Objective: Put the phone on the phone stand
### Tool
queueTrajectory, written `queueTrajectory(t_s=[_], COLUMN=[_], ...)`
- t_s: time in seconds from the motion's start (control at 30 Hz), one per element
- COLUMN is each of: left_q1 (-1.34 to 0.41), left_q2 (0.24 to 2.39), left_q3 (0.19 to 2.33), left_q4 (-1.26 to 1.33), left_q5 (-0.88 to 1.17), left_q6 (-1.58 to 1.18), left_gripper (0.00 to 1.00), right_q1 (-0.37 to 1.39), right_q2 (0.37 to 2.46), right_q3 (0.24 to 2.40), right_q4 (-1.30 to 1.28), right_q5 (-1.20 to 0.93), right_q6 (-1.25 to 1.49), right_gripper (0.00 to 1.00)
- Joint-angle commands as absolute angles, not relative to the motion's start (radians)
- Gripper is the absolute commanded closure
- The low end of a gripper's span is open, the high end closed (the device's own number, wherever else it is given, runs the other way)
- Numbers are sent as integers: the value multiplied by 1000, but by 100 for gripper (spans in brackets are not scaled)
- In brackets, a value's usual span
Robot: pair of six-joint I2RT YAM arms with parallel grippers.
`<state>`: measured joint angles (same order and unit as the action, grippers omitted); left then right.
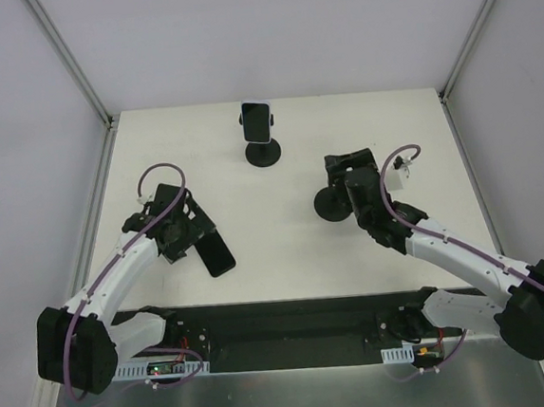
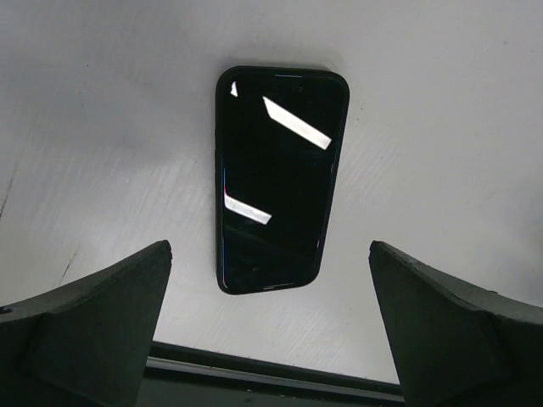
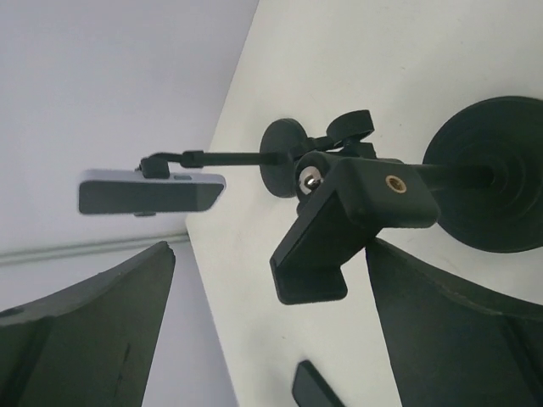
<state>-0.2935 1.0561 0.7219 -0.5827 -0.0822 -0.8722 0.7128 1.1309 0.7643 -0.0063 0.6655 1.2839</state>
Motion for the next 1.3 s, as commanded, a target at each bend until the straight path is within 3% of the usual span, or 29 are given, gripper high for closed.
queueTrajectory(t_s=[0.0,0.07,0.3,0.63,1.07,1.2,1.27], left_q1=[-293,-298,-304,-322,-325,-331,-333], left_q2=[1146,1182,1382,1587,1689,1681,1669], left_q3=[819,839,939,1022,988,954,937], left_q4=[-686,-689,-704,-704,-661,-637,-635], left_q5=[-127,-141,-120,-106,-49,-69,-93], left_q6=[-861,-830,-825,-830,-880,-914,-929], left_gripper=[1,1,1,1,1,11,26], right_q1=[710,725,767,772,773,772,773], right_q2=[1017,967,940,992,989,1002,1011], right_q3=[723,660,396,377,351,348,357], right_q4=[141,351,799,951,957,956,945], right_q5=[562,488,293,-46,-6,57,67], right_q6=[845,615,200,48,-20,-15,-14], right_gripper=[4,4,4,4,4,4,4])
